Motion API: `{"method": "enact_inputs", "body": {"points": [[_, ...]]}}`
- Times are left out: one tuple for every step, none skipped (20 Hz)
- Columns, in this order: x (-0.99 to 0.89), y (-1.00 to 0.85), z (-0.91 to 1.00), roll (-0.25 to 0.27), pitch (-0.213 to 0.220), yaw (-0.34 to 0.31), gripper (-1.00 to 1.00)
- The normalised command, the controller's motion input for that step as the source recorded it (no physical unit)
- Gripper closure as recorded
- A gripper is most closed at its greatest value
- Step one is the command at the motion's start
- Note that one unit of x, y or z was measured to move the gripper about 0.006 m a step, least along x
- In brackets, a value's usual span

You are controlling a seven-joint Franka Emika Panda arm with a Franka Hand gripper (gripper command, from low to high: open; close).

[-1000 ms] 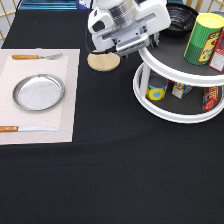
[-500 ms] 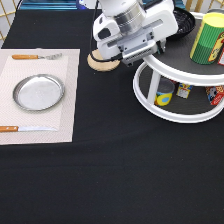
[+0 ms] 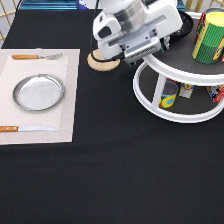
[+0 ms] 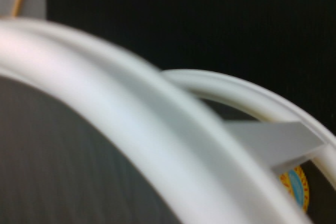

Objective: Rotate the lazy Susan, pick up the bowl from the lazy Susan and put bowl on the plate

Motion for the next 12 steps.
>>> {"method": "enact_inputs", "body": {"points": [[-0.35,0.0,1.0,-0.062,-0.091,0.012,-1.0],[-0.48,0.0,1.0,-0.087,-0.12,0.0,-1.0],[-0.57,0.0,1.0,-0.09,-0.144,0.0,-1.0],[-0.69,0.0,0.96,-0.089,-0.155,0.0,-1.0],[-0.83,0.0,0.85,-0.105,-0.181,0.0,-1.0],[-0.83,0.0,0.7,-0.11,-0.181,0.0,-1.0],[-0.82,0.0,0.49,-0.106,-0.167,0.0,-1.0],[-0.81,-0.01,0.35,-0.114,-0.148,-0.01,-1.0],[-0.78,-0.07,0.11,-0.14,-0.146,-0.017,-1.0],[-0.76,-0.04,0.03,-0.161,-0.137,-0.026,-1.0],[-0.8,-0.05,0.0,-0.179,-0.117,-0.023,-1.0],[-0.82,0.0,-0.03,-0.199,-0.1,-0.019,-1.0]]}}
